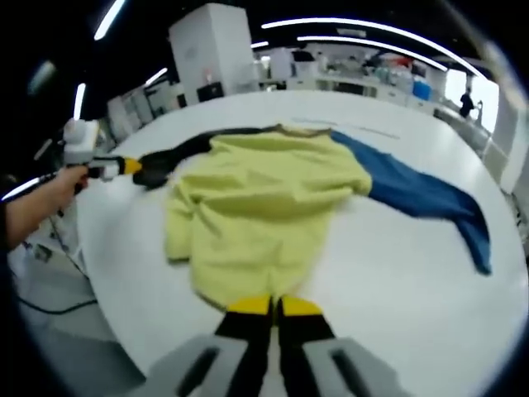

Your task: Fold the garment on the visible template until the final outline fits inside the template.

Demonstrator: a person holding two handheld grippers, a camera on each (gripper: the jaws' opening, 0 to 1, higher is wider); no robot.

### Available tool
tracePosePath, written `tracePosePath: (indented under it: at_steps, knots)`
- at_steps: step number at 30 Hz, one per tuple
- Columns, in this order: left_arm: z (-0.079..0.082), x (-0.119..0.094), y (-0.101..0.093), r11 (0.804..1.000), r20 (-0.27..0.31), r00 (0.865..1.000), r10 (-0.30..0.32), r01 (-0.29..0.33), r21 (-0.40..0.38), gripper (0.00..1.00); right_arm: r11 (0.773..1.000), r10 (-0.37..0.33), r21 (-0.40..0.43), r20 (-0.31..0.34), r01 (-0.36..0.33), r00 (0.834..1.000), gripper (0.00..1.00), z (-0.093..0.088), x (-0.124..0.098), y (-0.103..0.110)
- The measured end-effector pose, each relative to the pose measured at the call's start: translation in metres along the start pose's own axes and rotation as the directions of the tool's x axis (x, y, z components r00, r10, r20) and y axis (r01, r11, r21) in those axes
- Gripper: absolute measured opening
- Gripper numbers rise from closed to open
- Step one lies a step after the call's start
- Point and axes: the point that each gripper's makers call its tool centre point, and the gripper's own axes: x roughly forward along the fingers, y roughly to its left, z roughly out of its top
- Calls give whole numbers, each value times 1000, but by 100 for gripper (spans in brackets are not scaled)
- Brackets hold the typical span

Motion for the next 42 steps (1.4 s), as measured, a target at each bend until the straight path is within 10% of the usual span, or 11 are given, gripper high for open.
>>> tracePosePath:
  at_steps: [11,23,30,42]
  knots:
    - [-19,13,34,998,-41,998,52,-51,32,1,1000,-6,7,-7,6,1000,0,-4,0,-1]
    - [-6,1,0,993,66,993,-94,98,-61,31,1000,-7,12,3,7,1000,0,0,-1,-1]
    - [11,-18,-48,955,171,947,-273,288,-65,50,999,22,37,8,-22,1000,0,1,-2,1]
    - [22,-48,-149,861,189,853,-487,505,-65,59,998,36,50,32,-37,999,0,5,-6,2]
